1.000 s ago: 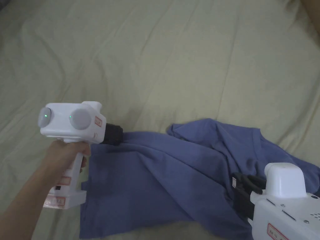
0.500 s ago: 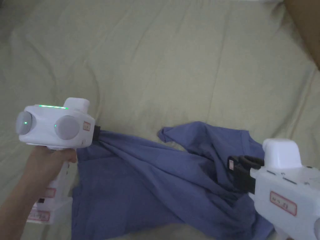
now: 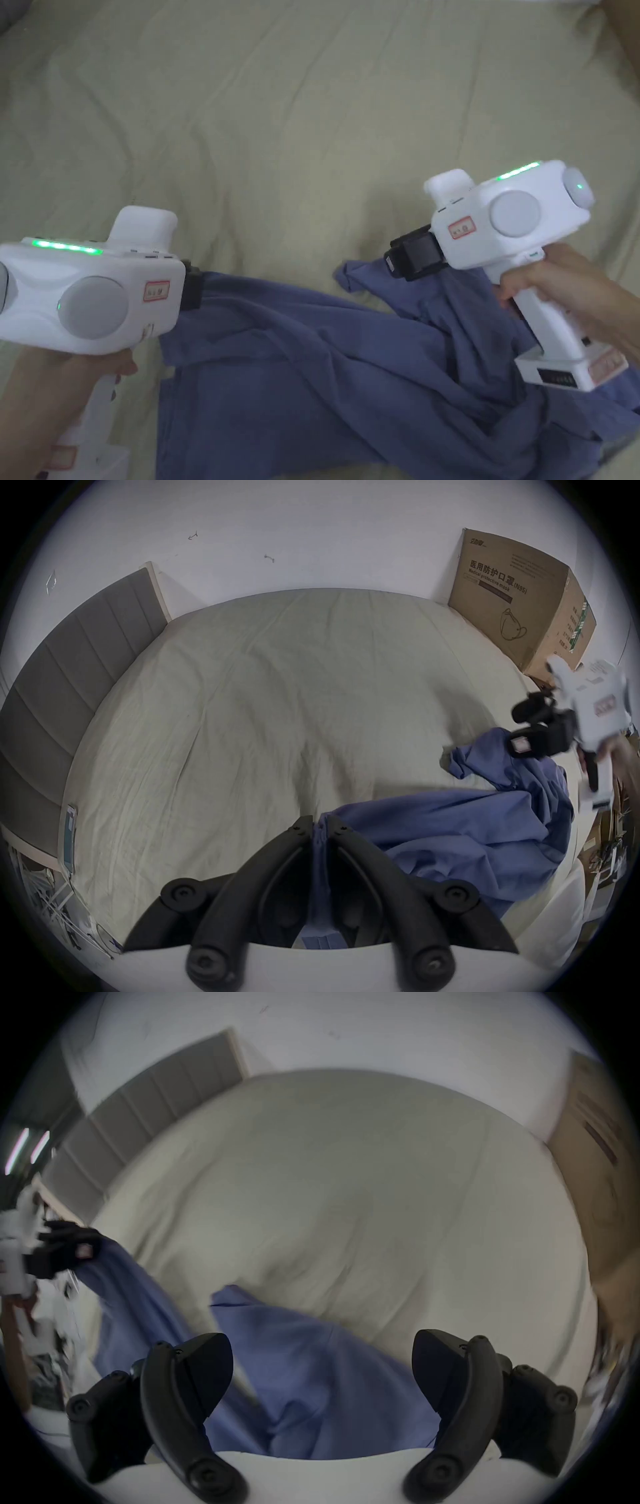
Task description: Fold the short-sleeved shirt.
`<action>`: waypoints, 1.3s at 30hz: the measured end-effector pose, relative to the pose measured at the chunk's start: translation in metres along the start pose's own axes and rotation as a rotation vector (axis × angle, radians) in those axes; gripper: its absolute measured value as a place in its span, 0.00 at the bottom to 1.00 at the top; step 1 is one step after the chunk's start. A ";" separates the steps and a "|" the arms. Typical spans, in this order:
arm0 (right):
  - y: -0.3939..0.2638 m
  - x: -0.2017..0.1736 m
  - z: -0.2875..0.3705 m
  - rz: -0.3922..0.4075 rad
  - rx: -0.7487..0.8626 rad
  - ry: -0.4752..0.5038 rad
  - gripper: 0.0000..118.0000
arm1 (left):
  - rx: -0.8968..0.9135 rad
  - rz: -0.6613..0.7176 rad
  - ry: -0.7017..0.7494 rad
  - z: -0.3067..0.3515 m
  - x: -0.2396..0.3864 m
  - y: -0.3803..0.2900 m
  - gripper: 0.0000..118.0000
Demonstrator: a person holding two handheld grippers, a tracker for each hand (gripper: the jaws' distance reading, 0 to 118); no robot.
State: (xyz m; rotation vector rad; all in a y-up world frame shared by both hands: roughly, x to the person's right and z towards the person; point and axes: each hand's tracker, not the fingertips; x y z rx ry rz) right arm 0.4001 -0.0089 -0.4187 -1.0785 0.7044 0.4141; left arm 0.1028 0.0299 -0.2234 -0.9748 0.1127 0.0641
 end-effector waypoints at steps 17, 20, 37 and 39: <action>-0.010 0.002 0.035 -0.016 0.008 -0.035 0.02 | -0.003 0.013 0.004 0.012 -0.007 0.000 0.04; -0.012 0.021 0.083 -0.104 0.106 -0.022 0.02 | 0.029 0.018 0.006 0.035 -0.007 0.004 0.04; -0.052 0.079 0.404 -0.337 0.656 -0.147 0.02 | 0.445 0.001 0.130 0.221 -0.034 0.095 0.04; -0.055 0.071 0.426 -0.329 0.684 -0.152 0.02 | 0.508 -0.002 0.135 0.240 -0.036 0.104 0.04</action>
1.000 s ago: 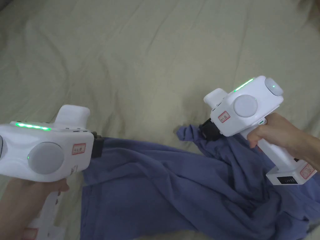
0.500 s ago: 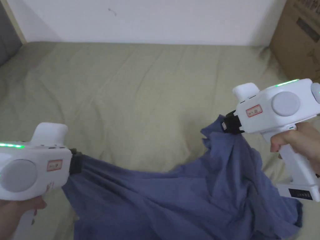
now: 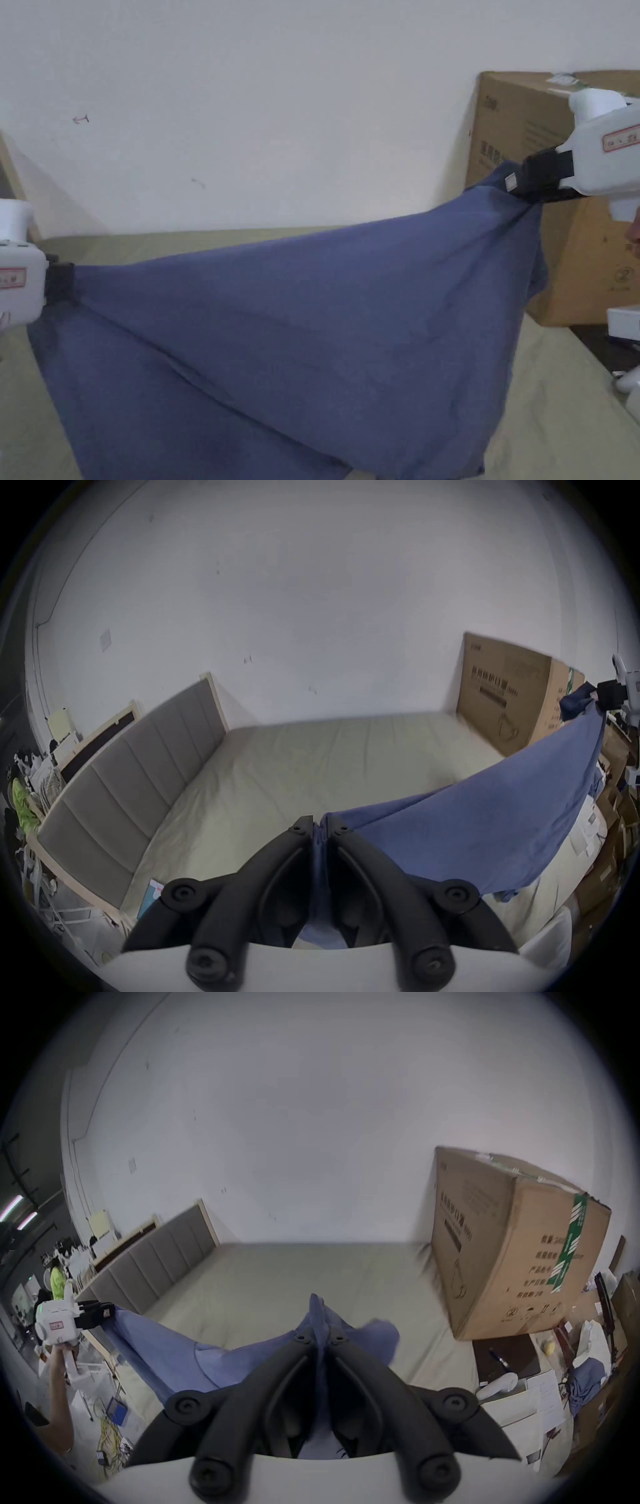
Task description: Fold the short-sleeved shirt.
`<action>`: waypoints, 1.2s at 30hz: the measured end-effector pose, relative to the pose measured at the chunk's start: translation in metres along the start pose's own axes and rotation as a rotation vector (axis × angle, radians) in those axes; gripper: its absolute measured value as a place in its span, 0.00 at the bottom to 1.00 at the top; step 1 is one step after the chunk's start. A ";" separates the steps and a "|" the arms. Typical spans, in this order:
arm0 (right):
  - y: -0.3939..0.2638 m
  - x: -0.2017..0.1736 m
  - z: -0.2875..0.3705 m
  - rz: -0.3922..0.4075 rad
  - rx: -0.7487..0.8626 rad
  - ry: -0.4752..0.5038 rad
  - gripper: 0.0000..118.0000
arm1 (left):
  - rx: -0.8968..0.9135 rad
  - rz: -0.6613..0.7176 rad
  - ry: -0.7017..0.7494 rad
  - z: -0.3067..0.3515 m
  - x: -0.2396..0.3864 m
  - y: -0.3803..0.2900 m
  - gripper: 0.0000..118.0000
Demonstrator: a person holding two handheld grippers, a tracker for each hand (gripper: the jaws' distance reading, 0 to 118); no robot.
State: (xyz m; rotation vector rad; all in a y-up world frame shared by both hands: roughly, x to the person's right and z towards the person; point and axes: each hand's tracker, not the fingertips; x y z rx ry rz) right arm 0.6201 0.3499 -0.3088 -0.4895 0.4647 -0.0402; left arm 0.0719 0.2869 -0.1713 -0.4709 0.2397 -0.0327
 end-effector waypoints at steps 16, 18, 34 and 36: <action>0.085 0.001 0.006 -0.057 0.116 -0.026 0.02 | 0.170 0.038 0.032 0.005 -0.010 0.144 0.04; 0.107 0.002 -0.005 -0.075 0.135 -0.035 0.02 | 0.183 0.047 0.043 -0.008 -0.010 0.162 0.04; 0.291 -0.002 -0.065 -0.135 0.352 -0.067 0.02 | 0.312 0.059 0.091 -0.094 -0.012 0.330 0.04; 0.303 -0.009 -0.062 -0.108 0.386 -0.079 0.02 | 0.333 0.044 0.095 -0.084 0.002 0.336 0.03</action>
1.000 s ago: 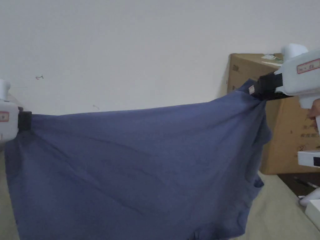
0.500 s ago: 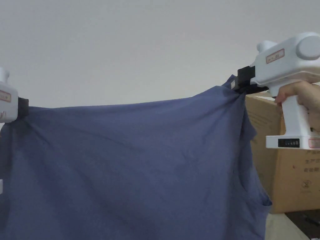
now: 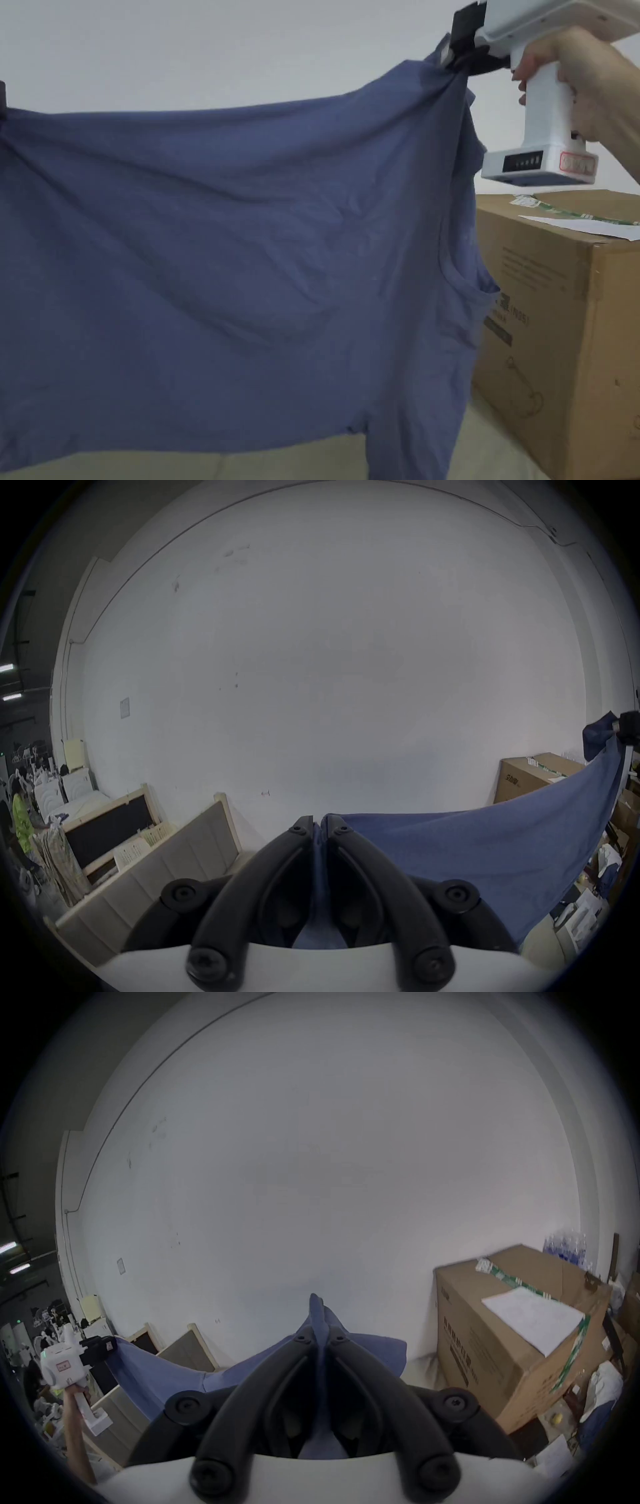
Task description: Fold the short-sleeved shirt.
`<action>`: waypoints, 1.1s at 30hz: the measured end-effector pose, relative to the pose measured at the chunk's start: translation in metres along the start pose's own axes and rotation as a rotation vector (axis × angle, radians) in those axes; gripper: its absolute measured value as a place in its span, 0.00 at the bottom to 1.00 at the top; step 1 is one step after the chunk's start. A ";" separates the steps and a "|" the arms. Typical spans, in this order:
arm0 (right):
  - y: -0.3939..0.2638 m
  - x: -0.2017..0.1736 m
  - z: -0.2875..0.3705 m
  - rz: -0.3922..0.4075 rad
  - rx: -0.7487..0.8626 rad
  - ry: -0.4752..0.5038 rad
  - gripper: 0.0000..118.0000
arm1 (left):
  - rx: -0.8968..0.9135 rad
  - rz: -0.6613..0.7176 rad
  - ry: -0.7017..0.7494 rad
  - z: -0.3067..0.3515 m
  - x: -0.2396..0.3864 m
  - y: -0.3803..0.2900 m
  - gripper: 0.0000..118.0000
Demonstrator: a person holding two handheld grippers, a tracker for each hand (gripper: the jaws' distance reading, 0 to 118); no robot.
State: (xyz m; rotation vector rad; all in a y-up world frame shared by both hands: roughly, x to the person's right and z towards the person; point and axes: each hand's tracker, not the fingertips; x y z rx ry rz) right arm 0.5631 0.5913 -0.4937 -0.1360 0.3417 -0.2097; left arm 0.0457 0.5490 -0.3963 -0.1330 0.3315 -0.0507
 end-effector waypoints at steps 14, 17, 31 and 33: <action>-0.082 0.030 -0.067 0.051 -0.147 -0.036 0.02 | -0.123 -0.013 -0.058 -0.093 0.012 -0.090 0.03; -0.135 0.041 -0.090 0.046 -0.234 -0.044 0.02 | -0.181 -0.026 -0.053 -0.104 0.026 -0.151 0.03; -0.507 0.116 -0.120 -0.118 -0.726 -0.139 0.02 | -0.820 -0.050 -0.106 -0.161 0.057 -0.512 0.03; -0.536 0.129 -0.113 -0.183 -0.759 -0.154 0.02 | -0.865 -0.055 -0.082 -0.157 0.057 -0.531 0.03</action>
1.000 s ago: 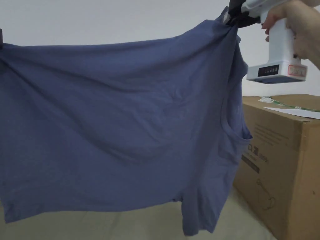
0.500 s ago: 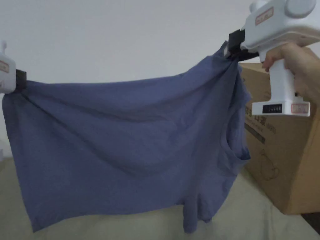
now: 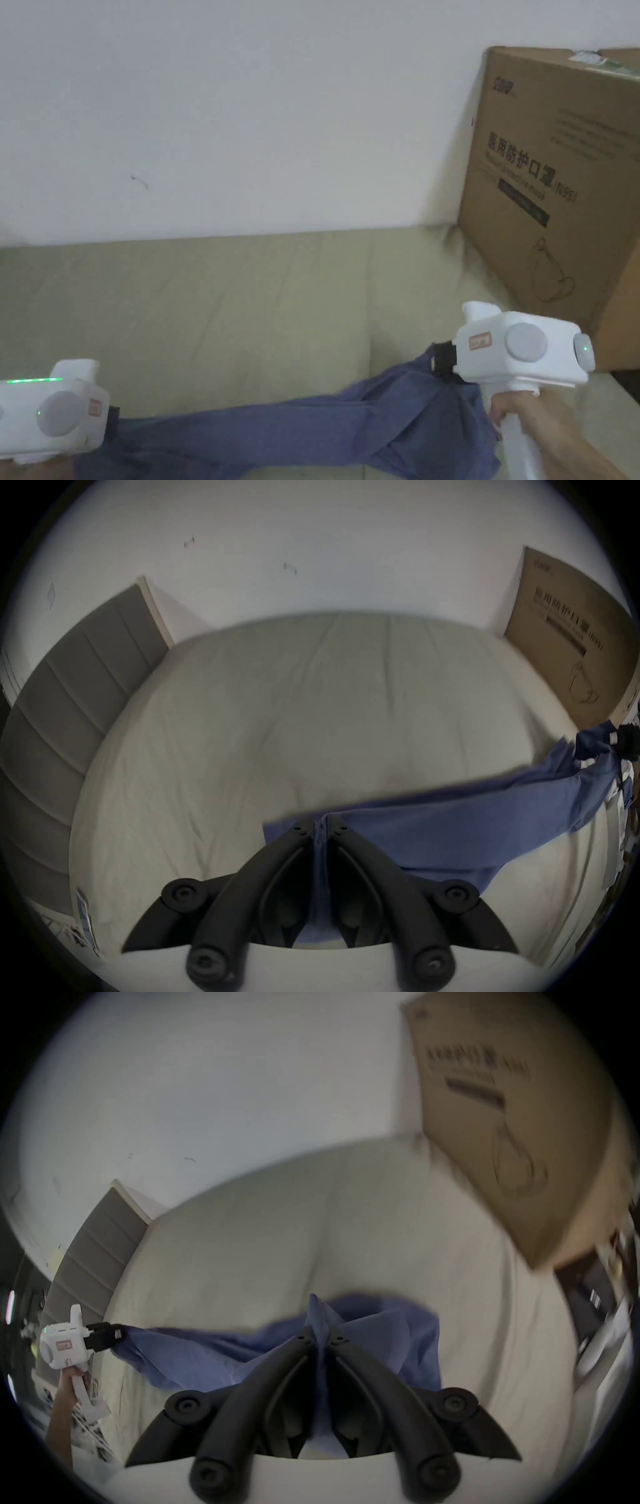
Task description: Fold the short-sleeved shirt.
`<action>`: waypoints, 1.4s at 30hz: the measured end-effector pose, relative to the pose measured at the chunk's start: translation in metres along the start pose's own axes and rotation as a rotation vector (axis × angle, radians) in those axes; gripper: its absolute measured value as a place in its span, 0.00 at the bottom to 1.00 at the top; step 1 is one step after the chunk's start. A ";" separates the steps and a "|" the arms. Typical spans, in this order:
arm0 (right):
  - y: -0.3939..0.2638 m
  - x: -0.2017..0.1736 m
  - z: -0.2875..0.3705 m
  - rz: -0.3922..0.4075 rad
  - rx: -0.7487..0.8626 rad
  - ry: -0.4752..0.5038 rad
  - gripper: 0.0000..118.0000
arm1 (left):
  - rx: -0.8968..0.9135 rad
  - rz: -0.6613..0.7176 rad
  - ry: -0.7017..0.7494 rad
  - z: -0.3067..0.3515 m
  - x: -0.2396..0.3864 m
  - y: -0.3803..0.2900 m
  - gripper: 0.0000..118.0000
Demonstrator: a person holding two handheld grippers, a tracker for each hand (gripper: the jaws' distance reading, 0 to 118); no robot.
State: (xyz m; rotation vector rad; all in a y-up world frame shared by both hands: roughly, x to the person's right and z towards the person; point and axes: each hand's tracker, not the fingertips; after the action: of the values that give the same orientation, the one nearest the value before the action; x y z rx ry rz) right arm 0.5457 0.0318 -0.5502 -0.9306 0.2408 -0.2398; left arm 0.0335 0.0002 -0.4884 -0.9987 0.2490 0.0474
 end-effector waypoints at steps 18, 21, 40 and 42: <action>-0.183 0.021 0.209 0.037 0.087 0.054 0.02 | 0.156 -0.030 -0.075 0.187 -0.054 -0.191 0.03; -0.247 0.024 0.240 0.051 0.083 0.054 0.02 | 0.155 0.003 -0.066 0.216 -0.069 -0.247 0.03; -0.389 0.044 0.264 0.006 0.023 0.009 0.74 | 0.085 0.055 -0.034 0.232 -0.069 -0.395 0.97; -0.388 0.043 0.268 0.011 0.037 0.018 0.95 | 0.124 0.097 -0.076 0.247 -0.072 -0.396 0.99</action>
State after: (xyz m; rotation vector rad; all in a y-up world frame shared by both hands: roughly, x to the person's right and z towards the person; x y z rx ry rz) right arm 0.6299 -0.0006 -0.0852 -0.8907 0.2570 -0.2423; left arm 0.0704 -0.0029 -0.0181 -0.8593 0.2278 0.1566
